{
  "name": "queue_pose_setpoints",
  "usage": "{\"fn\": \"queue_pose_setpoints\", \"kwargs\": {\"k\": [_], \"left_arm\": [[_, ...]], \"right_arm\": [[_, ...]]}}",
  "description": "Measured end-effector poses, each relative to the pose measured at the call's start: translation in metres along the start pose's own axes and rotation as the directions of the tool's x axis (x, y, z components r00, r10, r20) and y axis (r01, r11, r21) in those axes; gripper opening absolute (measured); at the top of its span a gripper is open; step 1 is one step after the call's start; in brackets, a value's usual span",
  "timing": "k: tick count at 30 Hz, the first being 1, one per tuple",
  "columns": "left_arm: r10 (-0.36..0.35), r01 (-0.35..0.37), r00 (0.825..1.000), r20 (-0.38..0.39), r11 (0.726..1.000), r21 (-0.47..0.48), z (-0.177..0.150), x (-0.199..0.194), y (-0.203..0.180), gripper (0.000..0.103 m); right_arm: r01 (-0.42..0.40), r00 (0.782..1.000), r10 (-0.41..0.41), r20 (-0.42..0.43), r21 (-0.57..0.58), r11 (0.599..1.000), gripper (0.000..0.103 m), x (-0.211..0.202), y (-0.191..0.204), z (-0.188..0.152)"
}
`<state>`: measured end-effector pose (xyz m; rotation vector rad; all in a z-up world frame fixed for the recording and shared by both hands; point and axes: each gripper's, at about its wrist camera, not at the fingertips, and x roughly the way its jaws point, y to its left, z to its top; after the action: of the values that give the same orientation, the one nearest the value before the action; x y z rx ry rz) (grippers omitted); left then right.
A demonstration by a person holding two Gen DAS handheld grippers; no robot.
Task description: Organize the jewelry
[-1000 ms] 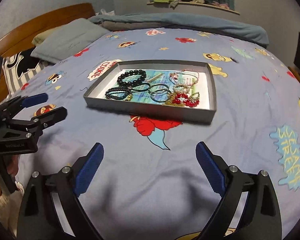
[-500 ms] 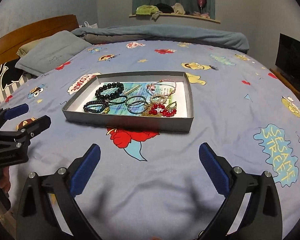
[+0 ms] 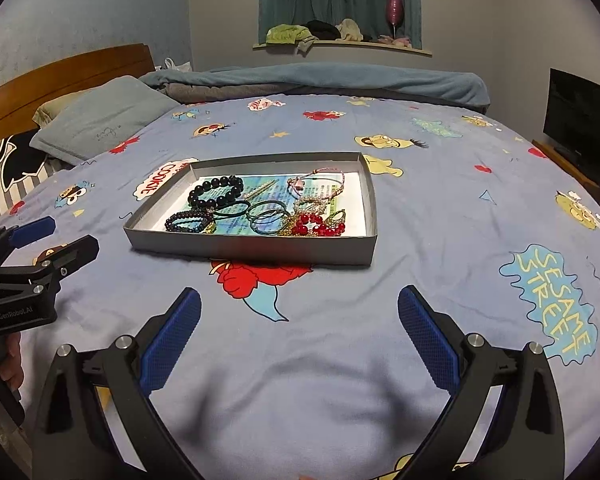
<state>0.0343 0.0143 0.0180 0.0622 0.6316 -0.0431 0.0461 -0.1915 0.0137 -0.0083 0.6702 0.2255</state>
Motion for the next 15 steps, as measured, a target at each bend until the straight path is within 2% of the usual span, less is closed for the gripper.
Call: {"fn": "queue_pose_setpoints", "kwargs": {"k": [15], "left_arm": [[-0.006,0.006,1.000,-0.001,1.000,-0.008,0.0006,-0.0018,0.0004,0.098]], "right_arm": [[0.002,1.000,-0.002,0.011,-0.006,1.000,0.097,-0.0030,0.0012,-0.0015]]}}
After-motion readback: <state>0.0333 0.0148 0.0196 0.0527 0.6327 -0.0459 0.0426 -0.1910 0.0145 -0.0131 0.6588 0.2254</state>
